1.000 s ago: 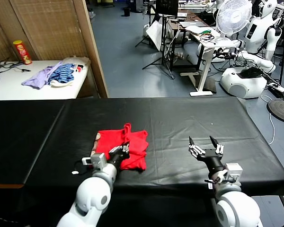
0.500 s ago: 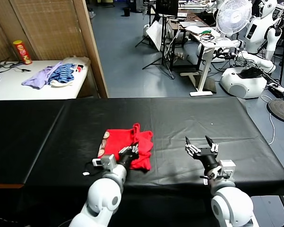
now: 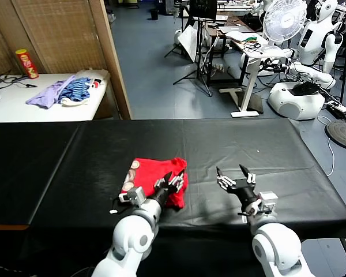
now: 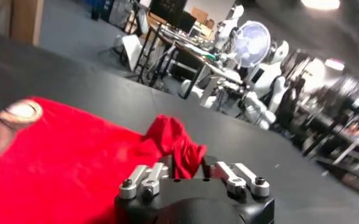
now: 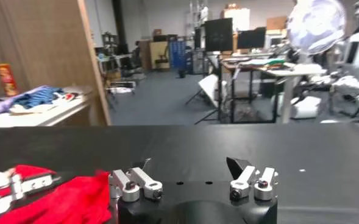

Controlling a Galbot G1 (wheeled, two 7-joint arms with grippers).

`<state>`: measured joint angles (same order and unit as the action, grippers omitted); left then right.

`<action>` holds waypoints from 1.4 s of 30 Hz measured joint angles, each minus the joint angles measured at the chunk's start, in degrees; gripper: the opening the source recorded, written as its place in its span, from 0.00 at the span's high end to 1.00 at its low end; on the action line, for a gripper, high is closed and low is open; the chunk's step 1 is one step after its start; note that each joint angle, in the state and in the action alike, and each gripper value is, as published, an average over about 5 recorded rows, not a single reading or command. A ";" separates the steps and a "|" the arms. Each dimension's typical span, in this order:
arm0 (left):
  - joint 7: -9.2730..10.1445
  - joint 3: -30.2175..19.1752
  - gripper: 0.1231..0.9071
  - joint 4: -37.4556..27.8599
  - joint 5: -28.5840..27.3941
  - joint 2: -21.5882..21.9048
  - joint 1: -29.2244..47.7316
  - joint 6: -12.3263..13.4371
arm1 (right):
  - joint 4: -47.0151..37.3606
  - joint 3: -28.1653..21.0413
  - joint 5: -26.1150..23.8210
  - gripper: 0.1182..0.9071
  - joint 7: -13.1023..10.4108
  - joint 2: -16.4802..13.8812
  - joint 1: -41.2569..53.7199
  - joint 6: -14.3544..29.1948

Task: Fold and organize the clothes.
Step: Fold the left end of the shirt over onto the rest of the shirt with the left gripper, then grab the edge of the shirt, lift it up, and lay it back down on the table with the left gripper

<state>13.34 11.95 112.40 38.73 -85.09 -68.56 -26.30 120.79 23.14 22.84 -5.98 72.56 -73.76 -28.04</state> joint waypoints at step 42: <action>-3.73 17.19 0.14 -7.10 3.44 8.00 -3.07 3.85 | -13.69 -16.78 -10.91 0.14 -1.81 4.84 11.81 5.78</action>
<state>9.61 29.14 105.29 42.17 -77.09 -71.63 -22.45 107.10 6.36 11.93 -7.79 77.40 -61.95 -22.26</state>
